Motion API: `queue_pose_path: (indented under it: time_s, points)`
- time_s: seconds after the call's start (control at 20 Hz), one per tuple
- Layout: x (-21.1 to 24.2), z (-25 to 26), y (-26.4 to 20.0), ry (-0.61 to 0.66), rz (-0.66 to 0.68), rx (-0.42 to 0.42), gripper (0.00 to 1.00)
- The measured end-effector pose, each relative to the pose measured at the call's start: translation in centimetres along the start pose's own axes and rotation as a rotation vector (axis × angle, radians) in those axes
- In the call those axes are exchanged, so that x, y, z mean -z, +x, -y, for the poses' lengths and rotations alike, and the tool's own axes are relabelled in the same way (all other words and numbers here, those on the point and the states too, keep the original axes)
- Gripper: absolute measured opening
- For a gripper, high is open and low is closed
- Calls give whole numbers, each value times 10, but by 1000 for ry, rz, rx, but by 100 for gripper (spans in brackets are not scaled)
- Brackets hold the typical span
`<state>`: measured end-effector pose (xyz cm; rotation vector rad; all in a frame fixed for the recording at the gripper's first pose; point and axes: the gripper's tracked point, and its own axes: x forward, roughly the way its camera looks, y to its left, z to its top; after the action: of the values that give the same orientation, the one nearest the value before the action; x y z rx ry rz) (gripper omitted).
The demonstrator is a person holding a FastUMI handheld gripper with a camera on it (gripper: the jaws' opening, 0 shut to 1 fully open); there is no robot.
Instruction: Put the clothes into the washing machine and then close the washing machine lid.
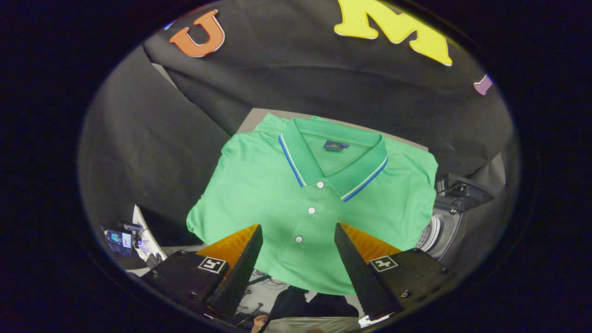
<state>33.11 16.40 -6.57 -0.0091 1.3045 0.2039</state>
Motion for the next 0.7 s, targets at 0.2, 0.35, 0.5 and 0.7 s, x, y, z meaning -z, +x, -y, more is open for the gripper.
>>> queue_pose_path:
  time_s: [0.2,0.35,0.5,0.7]
  points:
    - [-6,2,25,17,-89,17,97]
    - [-2,2,36,1,-136,55,97]
    - [1,-3,44,29,-177,97,97]
    - [1,-4,47,40,-177,168,96]
